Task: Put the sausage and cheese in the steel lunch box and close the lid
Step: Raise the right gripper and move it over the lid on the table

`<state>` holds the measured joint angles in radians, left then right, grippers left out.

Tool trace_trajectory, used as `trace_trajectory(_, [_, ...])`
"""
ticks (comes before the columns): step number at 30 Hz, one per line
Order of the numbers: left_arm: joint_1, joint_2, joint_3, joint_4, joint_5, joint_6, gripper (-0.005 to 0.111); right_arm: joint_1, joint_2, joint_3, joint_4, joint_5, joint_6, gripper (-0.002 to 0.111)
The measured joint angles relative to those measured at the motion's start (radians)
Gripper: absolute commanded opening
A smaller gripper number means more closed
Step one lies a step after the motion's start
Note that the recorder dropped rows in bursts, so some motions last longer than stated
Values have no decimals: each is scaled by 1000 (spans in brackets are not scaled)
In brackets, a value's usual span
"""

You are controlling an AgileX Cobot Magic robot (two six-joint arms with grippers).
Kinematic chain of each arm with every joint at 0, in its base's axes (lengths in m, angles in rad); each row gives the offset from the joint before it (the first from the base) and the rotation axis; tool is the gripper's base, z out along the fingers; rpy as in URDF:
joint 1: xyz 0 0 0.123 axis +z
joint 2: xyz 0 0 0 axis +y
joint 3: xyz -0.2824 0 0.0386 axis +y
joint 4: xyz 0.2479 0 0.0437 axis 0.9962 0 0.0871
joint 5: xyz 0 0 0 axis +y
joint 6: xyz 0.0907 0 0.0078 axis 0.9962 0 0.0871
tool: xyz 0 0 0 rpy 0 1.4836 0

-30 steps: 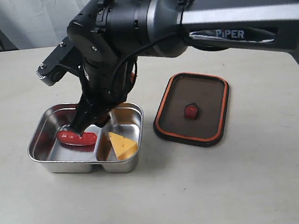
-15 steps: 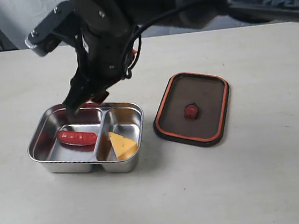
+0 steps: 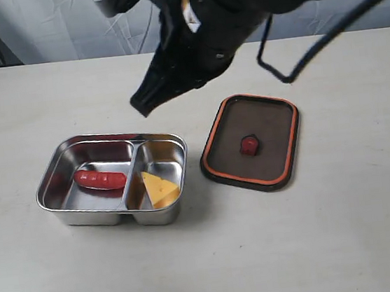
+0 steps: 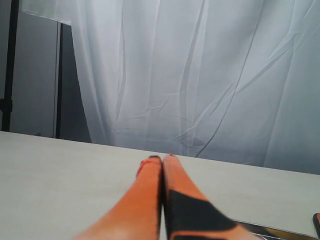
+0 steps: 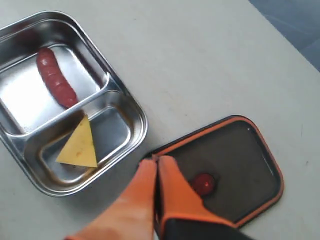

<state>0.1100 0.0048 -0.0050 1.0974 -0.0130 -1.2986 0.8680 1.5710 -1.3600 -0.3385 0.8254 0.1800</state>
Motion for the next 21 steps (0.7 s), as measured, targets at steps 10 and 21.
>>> trace_trajectory(10, [0,0,0,0,0,0,0,-257,-123,211,164,-14,-56,-1])
trace_trajectory(21, [0,0,0,0,0,0,0,-513,-26,253,290,-4,-58,51])
